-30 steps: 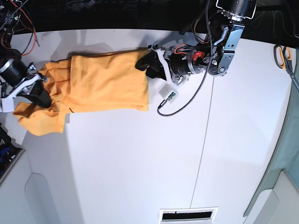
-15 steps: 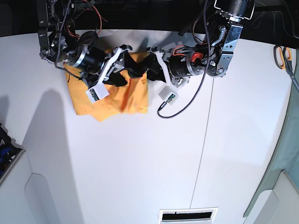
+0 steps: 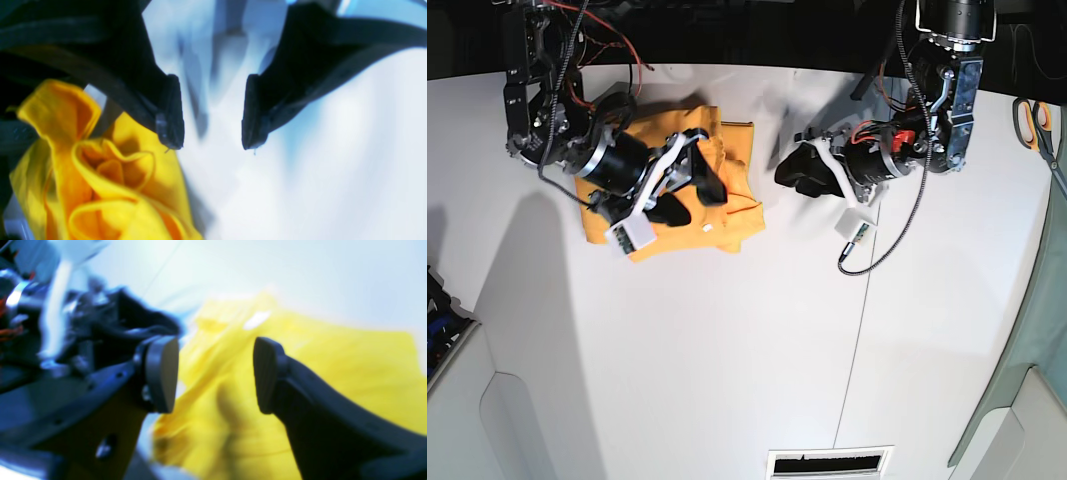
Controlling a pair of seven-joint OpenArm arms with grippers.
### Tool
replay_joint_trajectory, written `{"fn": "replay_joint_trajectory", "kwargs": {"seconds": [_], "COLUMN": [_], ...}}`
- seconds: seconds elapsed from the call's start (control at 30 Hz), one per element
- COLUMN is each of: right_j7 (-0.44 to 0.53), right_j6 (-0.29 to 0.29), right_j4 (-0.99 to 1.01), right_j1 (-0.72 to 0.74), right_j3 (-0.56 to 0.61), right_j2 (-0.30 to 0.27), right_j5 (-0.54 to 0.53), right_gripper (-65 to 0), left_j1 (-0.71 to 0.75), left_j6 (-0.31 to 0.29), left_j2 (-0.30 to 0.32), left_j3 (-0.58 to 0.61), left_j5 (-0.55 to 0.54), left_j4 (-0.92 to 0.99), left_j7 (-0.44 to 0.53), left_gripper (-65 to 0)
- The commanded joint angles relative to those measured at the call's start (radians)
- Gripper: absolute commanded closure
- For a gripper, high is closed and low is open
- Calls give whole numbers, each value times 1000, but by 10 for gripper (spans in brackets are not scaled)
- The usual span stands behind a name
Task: Layout the t-shirt on the table in an organized manner, then fold the t-shirt properly
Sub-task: 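Press and tuck the folded bundle edges with both grippers to square it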
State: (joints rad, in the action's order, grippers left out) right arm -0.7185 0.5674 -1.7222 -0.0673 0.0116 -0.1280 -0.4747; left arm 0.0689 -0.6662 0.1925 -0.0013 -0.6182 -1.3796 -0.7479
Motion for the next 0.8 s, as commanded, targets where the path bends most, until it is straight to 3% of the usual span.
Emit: {"fn": "replay_joint_trajectory", "kwargs": {"seconds": [0.0, 0.07, 0.2, 0.33, 0.5, 0.6, 0.77], "right_j7": [27, 26, 27, 49, 118, 134, 135], "right_j6": [-8, -23, -32, -32, -28, -13, -10], "right_j4": [-21, -21, 13, 145, 367, 466, 535], "right_j1": [36, 79, 149, 217, 284, 309, 302], "right_j3": [-31, -84, -171, -201, -201, -201, -187], "right_j2": [-2, -7, -10, -10, -25, -26, -27], "right_j5": [-8, 11, 76, 94, 93, 93, 115], "right_gripper": [-346, -286, 0, 0, 0, 0, 0], "left_j1": [-14, -14, -13, -13, -13, -13, -13], "left_j6": [-31, -31, -32, -32, -32, -32, -32], "left_j2": [20, 52, 109, 126, 87, 63, 63], "left_j3": [-2, -2, 2, 39, 180, 303, 497], "left_j5": [-38, -54, -172, -327, -338, -271, -71], "left_j4": [-42, -92, -203, -279, -311, -310, -291], "left_j7": [12, 10, -31, -90, -89, -90, -68], "left_gripper": [-300, -232, -104, -84, -84, -84, -84]}}
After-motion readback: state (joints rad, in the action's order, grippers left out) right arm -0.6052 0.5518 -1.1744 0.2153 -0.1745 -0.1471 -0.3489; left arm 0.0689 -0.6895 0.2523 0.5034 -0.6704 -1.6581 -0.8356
